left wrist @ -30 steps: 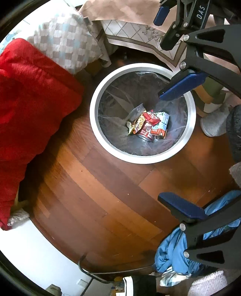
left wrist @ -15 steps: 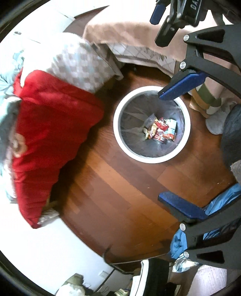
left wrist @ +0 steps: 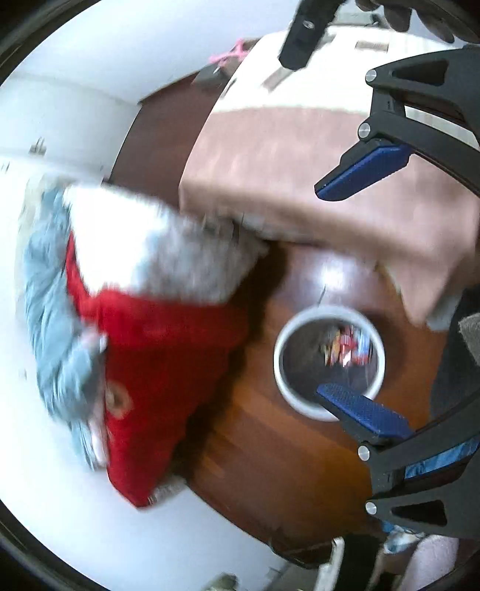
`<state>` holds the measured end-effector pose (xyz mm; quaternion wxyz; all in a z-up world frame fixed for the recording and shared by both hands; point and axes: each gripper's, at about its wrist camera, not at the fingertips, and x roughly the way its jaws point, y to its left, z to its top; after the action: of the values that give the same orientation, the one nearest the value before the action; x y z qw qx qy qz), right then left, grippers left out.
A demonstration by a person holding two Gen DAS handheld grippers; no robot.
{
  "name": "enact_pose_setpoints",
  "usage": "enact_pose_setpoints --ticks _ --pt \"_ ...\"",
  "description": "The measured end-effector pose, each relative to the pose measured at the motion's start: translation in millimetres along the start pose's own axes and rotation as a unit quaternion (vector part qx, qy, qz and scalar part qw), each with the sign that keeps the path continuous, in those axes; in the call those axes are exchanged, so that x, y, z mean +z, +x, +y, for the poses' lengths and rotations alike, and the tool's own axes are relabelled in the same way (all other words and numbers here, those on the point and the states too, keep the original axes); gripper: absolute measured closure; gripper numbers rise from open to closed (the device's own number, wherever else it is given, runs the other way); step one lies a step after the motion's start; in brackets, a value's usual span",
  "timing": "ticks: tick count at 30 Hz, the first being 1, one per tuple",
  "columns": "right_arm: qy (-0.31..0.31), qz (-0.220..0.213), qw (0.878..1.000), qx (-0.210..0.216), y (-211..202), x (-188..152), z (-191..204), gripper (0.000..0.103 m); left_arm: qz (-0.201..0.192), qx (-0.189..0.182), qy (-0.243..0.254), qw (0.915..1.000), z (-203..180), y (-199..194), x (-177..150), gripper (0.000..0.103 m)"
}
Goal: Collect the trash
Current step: 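Swing both tools back toward the table, then grasp the white box with the left tool while the right tool grasps the silver wrapper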
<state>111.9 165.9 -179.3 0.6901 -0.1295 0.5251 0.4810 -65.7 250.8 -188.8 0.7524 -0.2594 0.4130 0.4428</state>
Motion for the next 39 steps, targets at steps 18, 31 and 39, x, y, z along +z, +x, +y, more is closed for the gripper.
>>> enact_pose_setpoints --ticks 18,31,39 --pt "0.264 0.019 0.946 -0.186 -9.9 46.3 -415.8 0.001 0.182 -0.118 0.055 0.9746 -358.3 164.8 54.7 0.003" --pt "0.297 0.048 0.937 -0.175 30.6 42.5 -479.2 0.046 0.209 -0.120 0.064 0.9683 -401.6 218.5 53.1 0.048" --pt "0.276 0.034 0.948 -0.158 25.5 36.3 -458.4 0.083 0.129 -0.072 0.262 0.9537 -396.0 187.6 39.8 0.053"
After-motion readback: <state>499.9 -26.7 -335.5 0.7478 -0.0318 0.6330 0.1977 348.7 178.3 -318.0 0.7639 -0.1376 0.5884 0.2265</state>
